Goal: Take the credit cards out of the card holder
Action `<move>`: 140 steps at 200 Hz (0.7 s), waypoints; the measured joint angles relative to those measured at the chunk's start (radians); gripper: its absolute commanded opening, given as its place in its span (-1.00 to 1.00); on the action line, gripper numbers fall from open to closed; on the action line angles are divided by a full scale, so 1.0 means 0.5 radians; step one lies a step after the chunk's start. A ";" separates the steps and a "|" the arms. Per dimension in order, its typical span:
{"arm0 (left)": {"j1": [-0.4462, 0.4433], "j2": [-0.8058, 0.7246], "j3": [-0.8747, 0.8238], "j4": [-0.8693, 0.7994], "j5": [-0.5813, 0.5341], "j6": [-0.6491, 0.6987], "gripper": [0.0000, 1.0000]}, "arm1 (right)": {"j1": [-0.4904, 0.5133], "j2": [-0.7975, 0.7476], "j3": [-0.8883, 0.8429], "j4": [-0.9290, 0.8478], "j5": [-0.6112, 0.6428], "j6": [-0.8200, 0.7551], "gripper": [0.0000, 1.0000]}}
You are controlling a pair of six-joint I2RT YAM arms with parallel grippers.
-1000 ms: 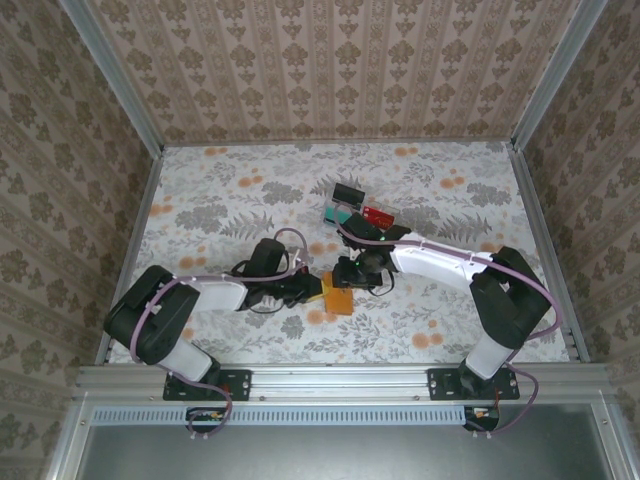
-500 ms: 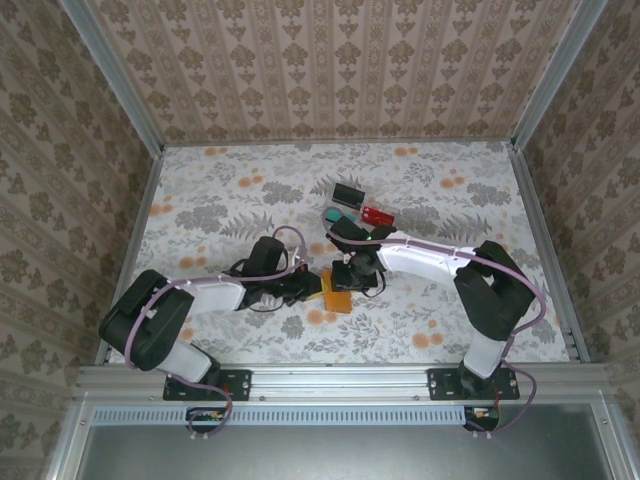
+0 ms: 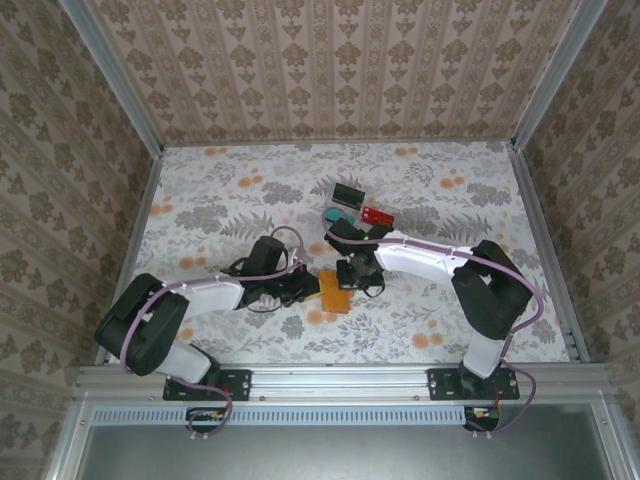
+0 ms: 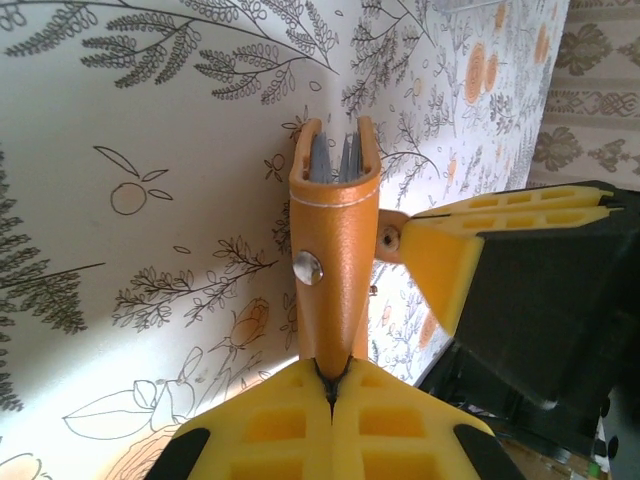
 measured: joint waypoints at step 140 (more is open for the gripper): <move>0.085 -0.099 0.191 -0.546 -0.204 0.237 0.60 | -0.038 0.040 -0.073 0.080 -0.070 -0.068 -0.56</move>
